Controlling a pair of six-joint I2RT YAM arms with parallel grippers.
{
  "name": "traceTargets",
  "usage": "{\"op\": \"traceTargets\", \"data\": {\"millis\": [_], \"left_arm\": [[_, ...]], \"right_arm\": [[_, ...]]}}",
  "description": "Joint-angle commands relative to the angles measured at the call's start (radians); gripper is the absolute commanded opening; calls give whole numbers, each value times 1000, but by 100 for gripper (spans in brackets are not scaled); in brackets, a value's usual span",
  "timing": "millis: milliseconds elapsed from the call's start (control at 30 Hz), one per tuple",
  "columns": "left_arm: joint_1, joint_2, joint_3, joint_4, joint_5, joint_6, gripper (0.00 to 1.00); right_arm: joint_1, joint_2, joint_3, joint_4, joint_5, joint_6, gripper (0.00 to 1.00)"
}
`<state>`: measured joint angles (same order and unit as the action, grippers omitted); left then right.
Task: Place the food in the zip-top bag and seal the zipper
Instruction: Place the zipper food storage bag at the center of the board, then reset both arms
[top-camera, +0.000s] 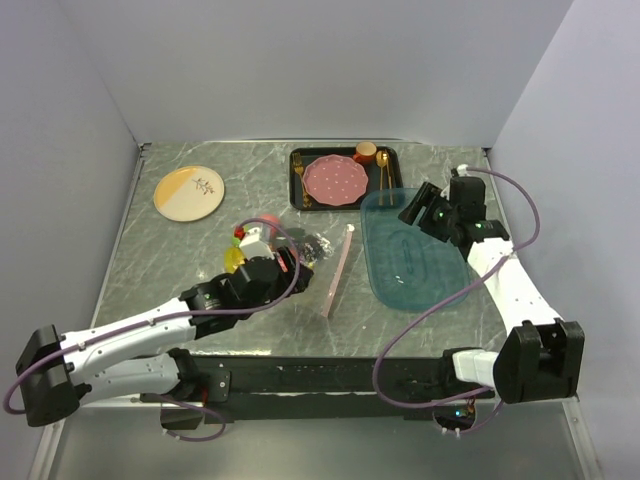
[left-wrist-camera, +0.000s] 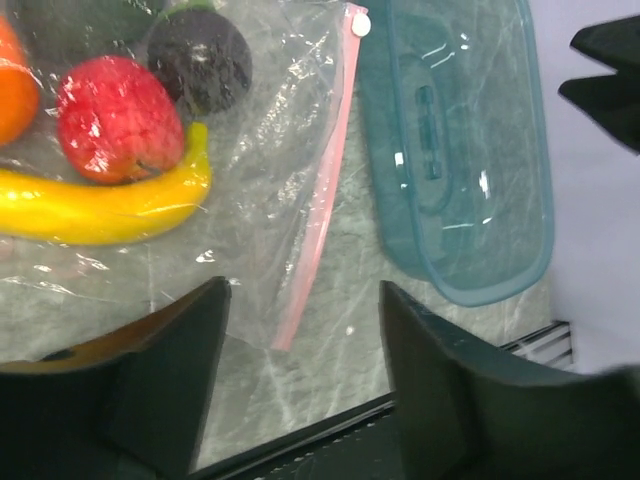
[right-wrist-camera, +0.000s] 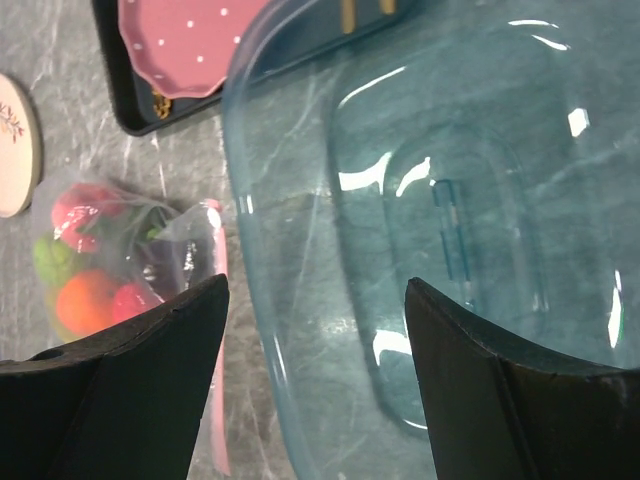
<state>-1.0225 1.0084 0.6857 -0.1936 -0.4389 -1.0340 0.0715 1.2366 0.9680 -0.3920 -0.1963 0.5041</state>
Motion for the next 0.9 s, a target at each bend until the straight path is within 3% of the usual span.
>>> {"op": "traceTargets", "data": {"millis": [0,33,267,433,600,867], "left_arm": [[-4,-22,63,-9,-12,54,86],[-4,-19,77,-23,-17,58,98],[19,56,211,-72,0,181,99],[142,98,291,-89,188,299,99],[361,102,296,-6,422,325,99],[432,173,363,-61,327,327,99]], "right_arm": [[-32,-32,-17,-8,-2,-30,79],[-35,-35,-20,-8,1,-27,79],[-45,-58,-69,34,17,-36,80],[-45,-141,-114,73,73,-67,83],[-47,-204,-140,76,136,-59,84],[-45,-255,-222,140,156,-21,87]]}}
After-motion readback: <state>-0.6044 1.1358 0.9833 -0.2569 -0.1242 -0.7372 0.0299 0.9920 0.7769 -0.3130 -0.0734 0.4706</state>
